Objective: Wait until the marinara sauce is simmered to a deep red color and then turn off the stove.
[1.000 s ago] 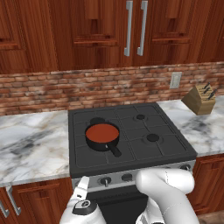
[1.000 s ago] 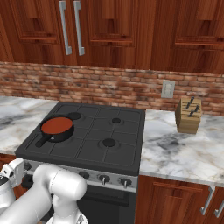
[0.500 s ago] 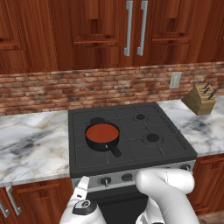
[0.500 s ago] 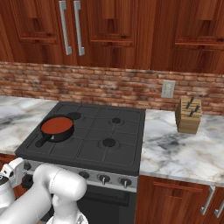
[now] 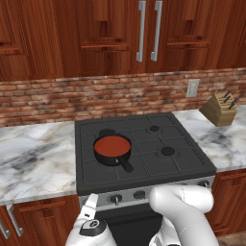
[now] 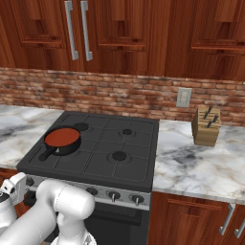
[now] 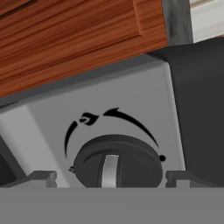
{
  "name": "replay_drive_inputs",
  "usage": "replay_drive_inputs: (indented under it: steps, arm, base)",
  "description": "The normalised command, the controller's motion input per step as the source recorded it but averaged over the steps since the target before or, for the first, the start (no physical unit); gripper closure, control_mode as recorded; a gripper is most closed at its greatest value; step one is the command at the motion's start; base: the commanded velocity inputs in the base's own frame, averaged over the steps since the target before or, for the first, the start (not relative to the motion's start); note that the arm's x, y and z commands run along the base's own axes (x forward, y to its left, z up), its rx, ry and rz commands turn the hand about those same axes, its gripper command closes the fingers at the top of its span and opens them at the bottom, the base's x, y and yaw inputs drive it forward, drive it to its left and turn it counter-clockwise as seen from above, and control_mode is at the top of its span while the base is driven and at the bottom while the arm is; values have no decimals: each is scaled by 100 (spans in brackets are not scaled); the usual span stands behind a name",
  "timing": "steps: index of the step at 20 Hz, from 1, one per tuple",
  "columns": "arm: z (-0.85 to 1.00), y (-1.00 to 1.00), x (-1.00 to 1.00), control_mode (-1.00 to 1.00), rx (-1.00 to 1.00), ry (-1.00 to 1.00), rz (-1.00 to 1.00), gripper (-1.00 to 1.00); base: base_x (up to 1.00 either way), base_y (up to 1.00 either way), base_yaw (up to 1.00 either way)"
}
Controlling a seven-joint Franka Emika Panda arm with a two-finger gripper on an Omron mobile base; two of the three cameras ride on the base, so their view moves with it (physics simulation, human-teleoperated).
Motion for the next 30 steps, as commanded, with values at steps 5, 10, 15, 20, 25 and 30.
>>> replay_drive_inputs:
  steps: [5,10,15,20,25,30]
  arm:
    - [0,0,0,-100,0,0,0,-100]
    - [0,0,0,-100,0,0,0,-100]
    - [0,0,0,-100,0,0,0,-100]
    - [0,0,0,-100,0,0,0,-100]
    - [0,0,0,-100,0,0,0,-100]
    - [0,0,0,-100,0,0,0,-100]
  base:
    - [0,0,0]
    - [0,0,0]
    - [0,0,0]
    - [0,0,0]
    - [0,0,0]
    - [0,0,0]
